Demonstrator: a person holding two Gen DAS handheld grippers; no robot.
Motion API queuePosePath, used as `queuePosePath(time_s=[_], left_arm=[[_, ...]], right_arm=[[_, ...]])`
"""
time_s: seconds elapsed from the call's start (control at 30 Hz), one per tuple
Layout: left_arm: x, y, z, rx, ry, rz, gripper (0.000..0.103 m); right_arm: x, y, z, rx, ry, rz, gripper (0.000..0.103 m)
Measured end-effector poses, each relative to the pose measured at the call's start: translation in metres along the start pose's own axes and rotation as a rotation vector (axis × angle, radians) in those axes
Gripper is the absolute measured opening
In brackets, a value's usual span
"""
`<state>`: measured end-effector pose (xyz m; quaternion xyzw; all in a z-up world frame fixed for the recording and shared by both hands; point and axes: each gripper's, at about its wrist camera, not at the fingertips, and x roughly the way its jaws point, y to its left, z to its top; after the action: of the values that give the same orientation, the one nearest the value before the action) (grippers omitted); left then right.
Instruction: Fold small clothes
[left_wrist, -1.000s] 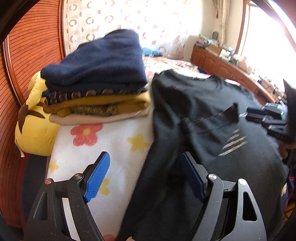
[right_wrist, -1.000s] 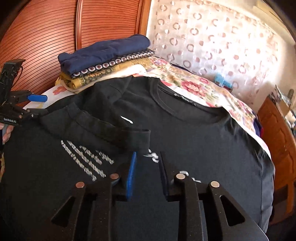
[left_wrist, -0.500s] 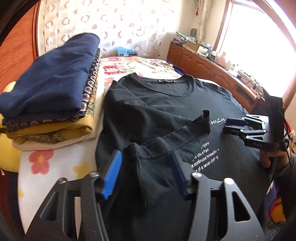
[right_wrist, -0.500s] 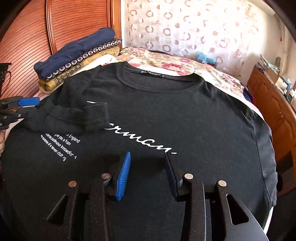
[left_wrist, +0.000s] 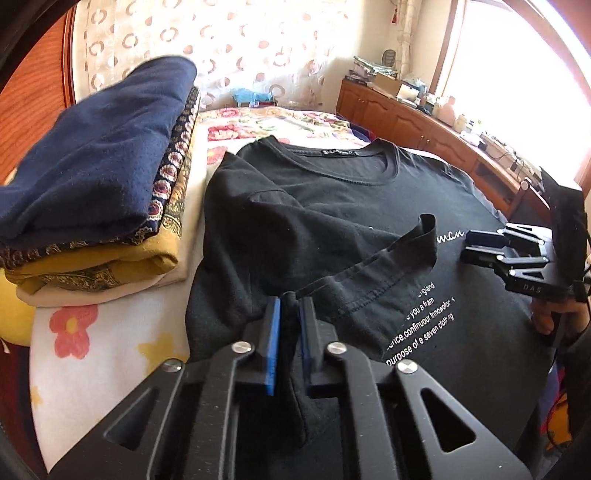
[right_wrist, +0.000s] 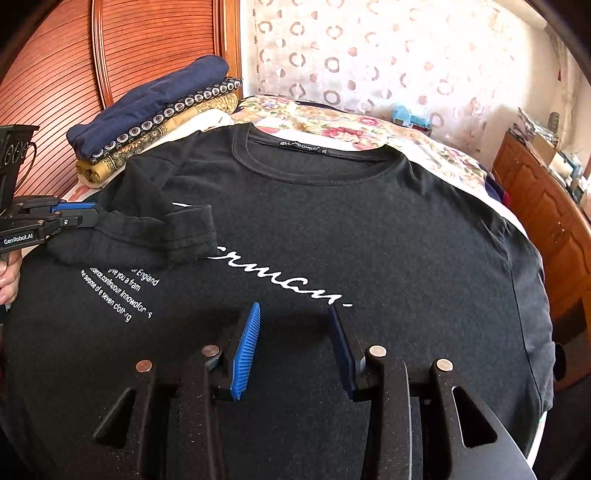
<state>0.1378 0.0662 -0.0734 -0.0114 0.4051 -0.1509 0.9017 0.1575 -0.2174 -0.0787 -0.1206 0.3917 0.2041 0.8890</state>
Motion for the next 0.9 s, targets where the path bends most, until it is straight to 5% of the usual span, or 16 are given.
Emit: queuePosePath(time_s=[0.33,0.9], left_arm=[[-0.055,-0.035,-0.023,0.065,-0.104,-0.054,0.007],[-0.081,-0.061,-0.059,0.064,-0.094,-0.092,0.008]], right_arm=[[0.001,-0.001,0.001,-0.003,0.000,-0.001,0.040],[0.001,-0.002,0.000,-0.006,-0.001,-0.003,0.041]])
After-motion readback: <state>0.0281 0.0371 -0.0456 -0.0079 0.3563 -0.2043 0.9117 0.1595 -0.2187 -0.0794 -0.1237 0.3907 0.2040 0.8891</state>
